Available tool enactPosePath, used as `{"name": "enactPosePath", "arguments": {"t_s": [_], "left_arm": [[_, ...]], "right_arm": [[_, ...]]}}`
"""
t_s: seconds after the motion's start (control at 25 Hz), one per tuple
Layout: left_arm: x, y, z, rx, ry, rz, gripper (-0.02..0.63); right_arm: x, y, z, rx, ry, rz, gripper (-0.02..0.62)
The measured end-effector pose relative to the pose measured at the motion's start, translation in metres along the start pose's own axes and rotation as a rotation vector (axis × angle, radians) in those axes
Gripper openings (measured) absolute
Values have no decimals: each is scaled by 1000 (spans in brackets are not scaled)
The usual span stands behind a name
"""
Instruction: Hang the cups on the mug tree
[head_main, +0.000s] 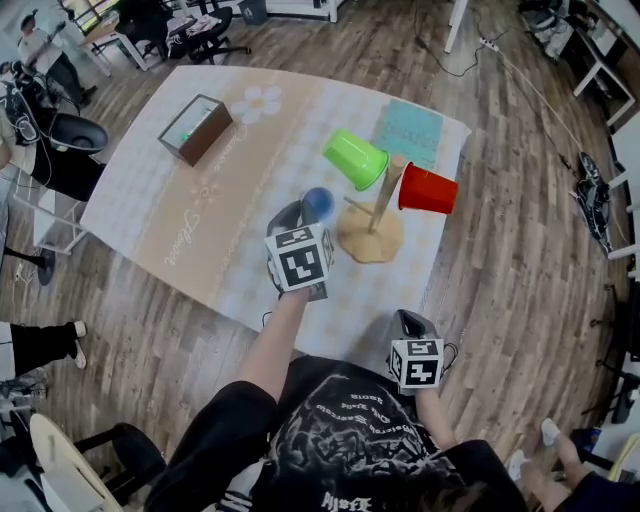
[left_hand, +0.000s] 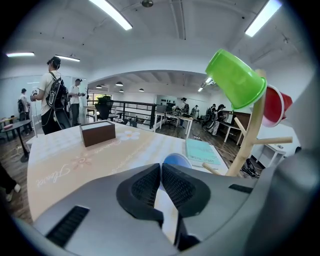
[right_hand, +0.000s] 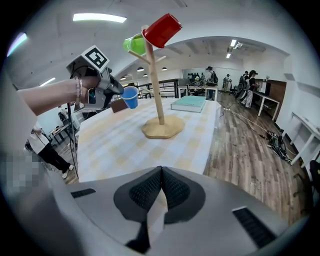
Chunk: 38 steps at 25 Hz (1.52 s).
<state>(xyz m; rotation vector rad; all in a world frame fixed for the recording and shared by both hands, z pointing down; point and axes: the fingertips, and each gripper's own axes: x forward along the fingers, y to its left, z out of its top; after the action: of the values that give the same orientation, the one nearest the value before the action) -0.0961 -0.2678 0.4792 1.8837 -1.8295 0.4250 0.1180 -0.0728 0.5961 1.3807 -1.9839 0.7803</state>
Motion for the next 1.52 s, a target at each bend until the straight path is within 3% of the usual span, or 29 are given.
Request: {"name": "enactPosePath", "arguments": {"t_s": [0.32,1.12,1.36,1.52], "left_arm": [[5,-17,12,153,-79,2,34],[-4,-50,6,372,-133,-16,34],[-6,-57,-2,493,-146,-8,34],[-7,-63,-7,531,-147,-16,34]], "right_arm": [[1,-6,2,6,7,-14,9],[9,-9,9,-7,-4,-9,9],[11,-9,10,-13,-9,-12,9],[9,-9,13,1,-24,-4,9]]}}
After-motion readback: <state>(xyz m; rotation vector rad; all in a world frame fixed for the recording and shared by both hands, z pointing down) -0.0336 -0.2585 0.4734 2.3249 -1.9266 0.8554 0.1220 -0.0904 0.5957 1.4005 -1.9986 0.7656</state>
